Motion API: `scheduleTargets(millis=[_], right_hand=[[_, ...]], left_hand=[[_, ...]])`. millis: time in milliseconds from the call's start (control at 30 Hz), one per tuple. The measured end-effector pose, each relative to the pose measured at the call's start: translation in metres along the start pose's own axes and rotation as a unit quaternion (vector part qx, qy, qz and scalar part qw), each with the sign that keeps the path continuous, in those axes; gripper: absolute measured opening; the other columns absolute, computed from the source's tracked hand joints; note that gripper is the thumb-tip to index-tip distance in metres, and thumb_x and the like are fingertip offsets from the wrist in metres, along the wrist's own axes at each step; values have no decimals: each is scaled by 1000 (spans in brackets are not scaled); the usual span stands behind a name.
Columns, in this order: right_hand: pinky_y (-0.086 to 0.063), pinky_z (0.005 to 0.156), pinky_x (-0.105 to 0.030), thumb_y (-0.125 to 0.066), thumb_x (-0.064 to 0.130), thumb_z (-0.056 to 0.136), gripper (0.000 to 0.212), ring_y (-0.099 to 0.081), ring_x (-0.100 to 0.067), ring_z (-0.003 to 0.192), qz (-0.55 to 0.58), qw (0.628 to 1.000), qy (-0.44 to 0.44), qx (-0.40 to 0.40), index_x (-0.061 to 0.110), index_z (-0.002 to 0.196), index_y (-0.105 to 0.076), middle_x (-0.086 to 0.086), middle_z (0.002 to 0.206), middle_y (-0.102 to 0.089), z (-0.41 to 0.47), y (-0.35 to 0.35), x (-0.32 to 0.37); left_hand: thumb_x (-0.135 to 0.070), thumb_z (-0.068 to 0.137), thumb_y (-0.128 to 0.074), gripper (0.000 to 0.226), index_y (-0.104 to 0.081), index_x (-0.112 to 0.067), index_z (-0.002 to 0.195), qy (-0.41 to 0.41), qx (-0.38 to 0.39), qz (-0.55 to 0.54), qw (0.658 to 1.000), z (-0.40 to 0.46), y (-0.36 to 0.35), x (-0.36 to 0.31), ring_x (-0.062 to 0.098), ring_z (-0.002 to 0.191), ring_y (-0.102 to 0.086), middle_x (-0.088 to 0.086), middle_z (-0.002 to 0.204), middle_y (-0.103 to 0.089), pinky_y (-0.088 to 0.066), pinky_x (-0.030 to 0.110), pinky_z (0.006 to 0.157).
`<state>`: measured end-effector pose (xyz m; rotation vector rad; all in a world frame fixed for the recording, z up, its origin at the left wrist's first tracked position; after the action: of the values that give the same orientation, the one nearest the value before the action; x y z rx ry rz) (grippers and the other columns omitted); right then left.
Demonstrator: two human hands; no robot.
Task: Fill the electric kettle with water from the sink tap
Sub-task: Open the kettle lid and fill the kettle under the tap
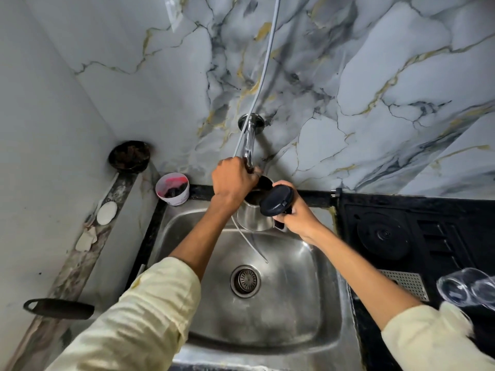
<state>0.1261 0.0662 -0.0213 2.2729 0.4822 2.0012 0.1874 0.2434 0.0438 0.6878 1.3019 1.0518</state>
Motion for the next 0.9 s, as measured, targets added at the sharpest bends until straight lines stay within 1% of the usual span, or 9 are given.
scheduleTargets(millis=[100,233,300,333,367,433,533,733,900], right_hand=[[-49,82,-7,-63,-24,80,72,-58,18,90,6,1000,9,-5,20,136,-50,5,114,-60,3,0,3],[-48,80,-6,-67,-23,77,73,-58,16,93,20,1000,18,-3,22,134,-52,10,113,-62,4,-3,3],[-50,79,-8,-69,-21,76,74,-60,11,96,27,999,21,-8,25,131,-54,11,115,-63,2,-5,0],[-51,78,-9,-69,-22,75,75,-60,9,97,33,999,25,-8,28,130,-54,10,116,-63,1,-7,-2],[-51,76,-11,-68,-22,76,76,-61,7,97,37,999,25,-4,31,128,-54,9,116,-63,-1,-9,-4],[-52,73,-14,-67,-23,76,77,-61,5,96,47,998,28,-3,36,124,-54,8,115,-63,-3,-13,-9],[-53,76,-13,-68,-21,75,77,-60,8,98,63,997,29,-14,38,122,-54,9,116,-62,-7,-18,-16],[-49,96,-32,-71,-26,74,76,-57,8,107,79,995,39,-45,19,132,-50,10,125,-58,-11,-29,-24],[-49,93,-43,-71,-27,74,79,-58,3,107,96,994,20,-47,20,133,-50,8,123,-59,-11,-31,-30]], left_hand=[[-46,83,-73,41,-54,-13,68,-22,45,-55,997,5,0,11,47,81,-67,20,77,-71,-46,40,66],[-47,92,-72,37,-55,-23,69,-78,126,-136,980,8,5,29,33,74,-64,3,66,-62,-46,39,66],[-53,99,-60,33,-66,-21,93,-153,139,-122,971,-2,5,42,35,98,-67,8,93,-72,-51,42,86],[-54,102,-53,46,-67,-15,121,-191,147,-73,968,-9,4,50,37,122,-62,15,122,-71,-49,45,104],[-54,104,-47,62,-53,-11,149,-215,159,-30,963,-17,1,61,36,145,-47,18,151,-57,-38,48,121],[-55,107,-39,75,-17,-18,169,-254,153,24,955,-31,0,80,26,164,-11,8,177,-19,-13,46,131],[-57,109,-28,73,-2,-25,170,-337,129,123,925,-36,3,97,24,165,10,-2,179,2,1,45,134],[-56,110,-23,70,-6,-24,170,-427,121,235,865,-12,18,102,28,165,1,-1,178,-6,-7,52,134],[-56,110,-22,70,-8,-22,170,-453,128,249,846,-3,24,104,28,165,-4,1,179,-9,-9,53,134]])
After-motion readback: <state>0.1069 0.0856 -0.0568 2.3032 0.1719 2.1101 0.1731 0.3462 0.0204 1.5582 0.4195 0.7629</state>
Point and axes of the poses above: each hand's wrist, its own z-axis towards the middle knuckle, its own y-axis out of the back of the hand, x = y × z, the point moved 2 cm from there along z, towards the middle knuckle
